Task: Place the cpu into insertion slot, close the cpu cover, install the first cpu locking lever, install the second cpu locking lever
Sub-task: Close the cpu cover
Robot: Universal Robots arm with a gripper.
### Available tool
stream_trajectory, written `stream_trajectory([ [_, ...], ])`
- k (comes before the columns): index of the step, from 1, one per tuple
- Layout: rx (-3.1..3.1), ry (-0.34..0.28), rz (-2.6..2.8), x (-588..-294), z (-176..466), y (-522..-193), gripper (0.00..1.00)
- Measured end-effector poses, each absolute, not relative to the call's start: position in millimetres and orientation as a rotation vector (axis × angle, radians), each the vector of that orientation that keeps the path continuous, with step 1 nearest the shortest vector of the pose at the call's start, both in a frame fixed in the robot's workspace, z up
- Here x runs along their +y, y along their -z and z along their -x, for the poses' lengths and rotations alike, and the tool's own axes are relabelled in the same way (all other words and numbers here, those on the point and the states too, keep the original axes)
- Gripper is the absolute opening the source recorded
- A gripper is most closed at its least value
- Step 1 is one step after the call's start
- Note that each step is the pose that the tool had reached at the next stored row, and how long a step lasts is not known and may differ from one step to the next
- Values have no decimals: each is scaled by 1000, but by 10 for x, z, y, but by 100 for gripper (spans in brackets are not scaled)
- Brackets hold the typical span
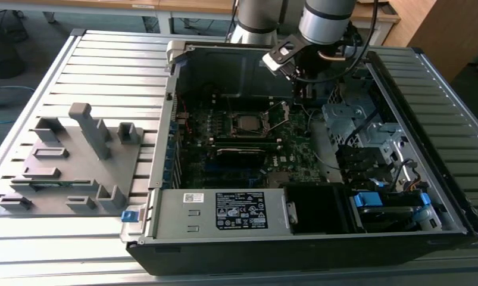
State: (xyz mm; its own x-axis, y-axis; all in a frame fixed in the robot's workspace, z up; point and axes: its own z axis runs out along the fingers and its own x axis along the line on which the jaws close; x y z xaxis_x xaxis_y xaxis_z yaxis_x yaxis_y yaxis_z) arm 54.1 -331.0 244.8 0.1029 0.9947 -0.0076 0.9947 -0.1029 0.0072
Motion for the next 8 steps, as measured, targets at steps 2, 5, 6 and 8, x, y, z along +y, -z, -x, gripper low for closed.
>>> stream_trajectory([
  [2, 2096, 1, -2326, -3311, -541, -2443, 10],
  [5, 2095, 1, -2327, -3310, -541, -2433, 10],
  [6, 2095, 1, -2327, -3310, -541, -2430, 10],
  [8, 2095, 1, -2326, -3310, -541, -2428, 10],
])
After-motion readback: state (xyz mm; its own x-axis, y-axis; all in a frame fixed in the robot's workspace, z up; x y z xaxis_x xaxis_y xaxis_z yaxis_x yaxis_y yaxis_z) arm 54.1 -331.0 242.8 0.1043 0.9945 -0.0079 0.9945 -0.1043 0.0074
